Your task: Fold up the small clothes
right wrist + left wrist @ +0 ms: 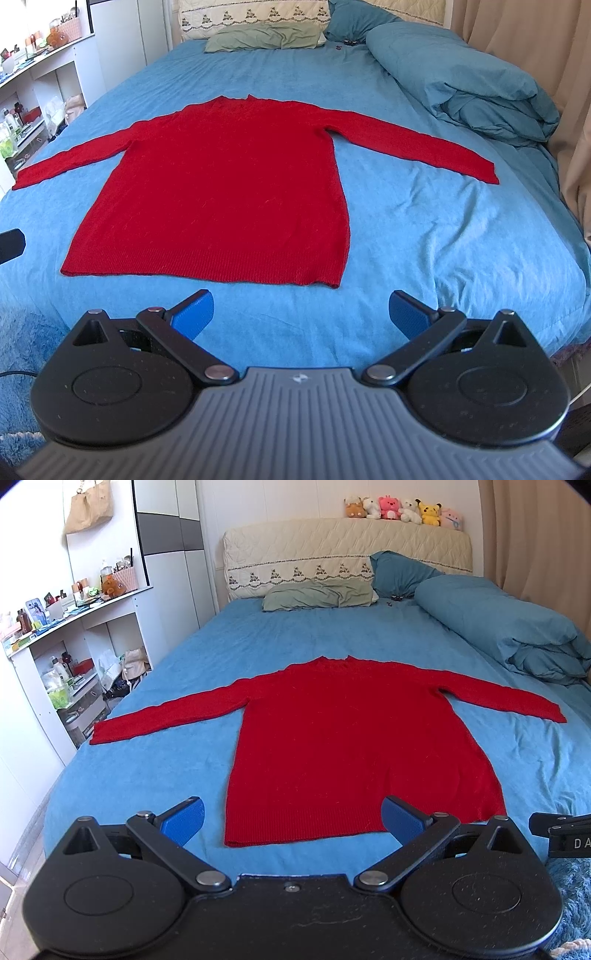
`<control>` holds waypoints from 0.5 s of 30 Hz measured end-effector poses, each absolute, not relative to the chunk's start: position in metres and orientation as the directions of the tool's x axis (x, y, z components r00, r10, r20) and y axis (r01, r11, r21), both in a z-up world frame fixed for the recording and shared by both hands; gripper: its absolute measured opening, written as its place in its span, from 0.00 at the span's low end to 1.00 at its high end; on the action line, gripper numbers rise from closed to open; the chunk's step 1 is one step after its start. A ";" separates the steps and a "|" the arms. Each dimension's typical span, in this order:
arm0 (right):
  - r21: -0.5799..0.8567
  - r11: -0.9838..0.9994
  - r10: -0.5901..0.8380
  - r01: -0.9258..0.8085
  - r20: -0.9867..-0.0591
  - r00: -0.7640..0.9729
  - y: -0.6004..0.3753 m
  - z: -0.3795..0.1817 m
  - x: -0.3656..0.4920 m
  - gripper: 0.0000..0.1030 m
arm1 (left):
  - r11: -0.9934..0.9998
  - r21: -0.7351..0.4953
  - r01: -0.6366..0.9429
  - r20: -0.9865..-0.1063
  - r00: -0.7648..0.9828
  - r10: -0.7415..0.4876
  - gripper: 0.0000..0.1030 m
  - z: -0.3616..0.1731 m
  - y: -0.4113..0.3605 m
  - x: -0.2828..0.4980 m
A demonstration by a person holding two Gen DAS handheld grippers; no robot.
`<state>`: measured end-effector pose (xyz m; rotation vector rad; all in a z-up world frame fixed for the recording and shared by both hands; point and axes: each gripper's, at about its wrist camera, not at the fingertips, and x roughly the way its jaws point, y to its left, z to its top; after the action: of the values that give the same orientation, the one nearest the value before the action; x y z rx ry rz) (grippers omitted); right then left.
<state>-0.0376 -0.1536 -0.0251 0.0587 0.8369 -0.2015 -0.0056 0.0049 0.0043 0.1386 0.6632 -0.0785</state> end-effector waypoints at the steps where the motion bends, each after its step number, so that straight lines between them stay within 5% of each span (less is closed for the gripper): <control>1: -0.026 0.979 -0.153 0.200 -0.743 0.652 -0.154 -0.026 -0.037 1.00 | 0.988 0.102 0.116 -0.619 0.785 -0.029 1.00 0.005 0.005 -0.005; 15: -0.025 0.980 -0.151 0.199 -0.743 0.652 -0.153 -0.025 -0.037 1.00 | 0.989 0.099 0.114 -0.618 0.785 -0.029 1.00 0.005 0.006 -0.004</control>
<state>-0.0370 -0.1534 -0.0255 0.0609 0.8377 -0.1991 -0.0039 0.0060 0.0053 0.1336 0.6636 -0.0770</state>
